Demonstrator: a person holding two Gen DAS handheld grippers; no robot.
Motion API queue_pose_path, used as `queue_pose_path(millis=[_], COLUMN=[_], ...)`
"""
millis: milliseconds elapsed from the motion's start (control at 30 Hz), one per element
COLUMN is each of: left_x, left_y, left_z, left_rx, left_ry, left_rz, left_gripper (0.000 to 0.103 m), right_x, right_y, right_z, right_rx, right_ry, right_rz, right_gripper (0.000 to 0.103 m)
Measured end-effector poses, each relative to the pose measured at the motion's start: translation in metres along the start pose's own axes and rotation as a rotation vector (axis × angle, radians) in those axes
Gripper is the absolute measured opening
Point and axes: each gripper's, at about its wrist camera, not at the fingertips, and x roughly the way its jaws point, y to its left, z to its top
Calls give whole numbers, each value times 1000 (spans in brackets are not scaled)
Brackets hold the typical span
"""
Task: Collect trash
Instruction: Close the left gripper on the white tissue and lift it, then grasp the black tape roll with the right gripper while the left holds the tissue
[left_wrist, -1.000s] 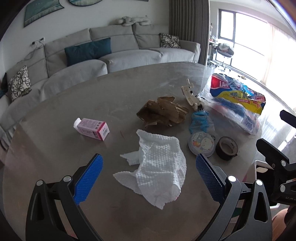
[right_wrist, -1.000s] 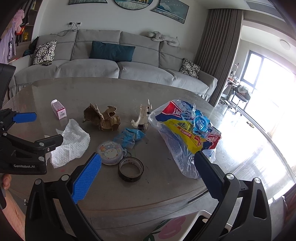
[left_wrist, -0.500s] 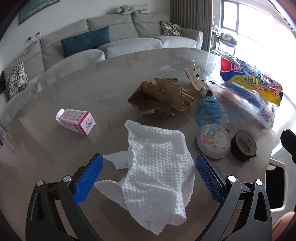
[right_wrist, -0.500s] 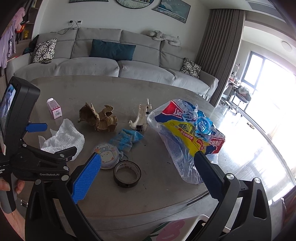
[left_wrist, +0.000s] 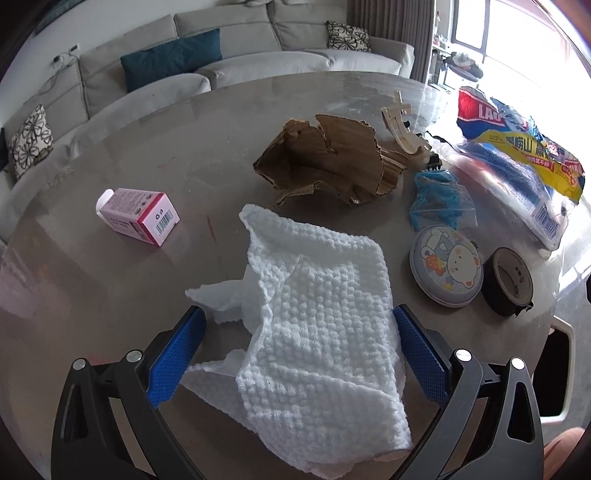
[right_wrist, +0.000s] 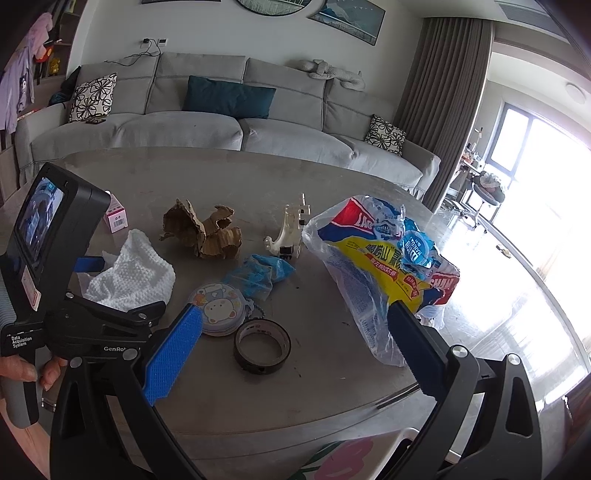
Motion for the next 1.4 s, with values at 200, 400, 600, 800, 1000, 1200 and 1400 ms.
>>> queue_pose_path(millis=[200, 400, 600, 800, 1000, 1200, 1400], left_x=[-2, -10, -33, -53, -61, -60, -61], left_y=[-10, -25, -14, 3, 12, 8, -5], left_z=[-3, -2, -4, 1, 5, 7, 7], left_rx=[38, 89, 52, 8, 2, 8, 35], left_ry=[-32, -15, -86, -123, -140, -144, -150], left_rz=[-17, -16, 25, 56, 88, 81, 72], left_gripper=[70, 16, 10, 10, 10, 10, 10], right_x=[0, -1, -2, 3, 20, 34, 41], right_y=[0, 1, 0, 5, 11, 3, -14], right_z=[-1, -3, -1, 3, 3, -11, -19], right_rx=[2, 7, 17, 29, 30, 56, 107], right_ry=[0, 1, -10, -18, 2, 23, 41], right_rz=[2, 12, 25, 56, 82, 51, 28], right_gripper=[99, 99, 99, 99, 99, 99, 93])
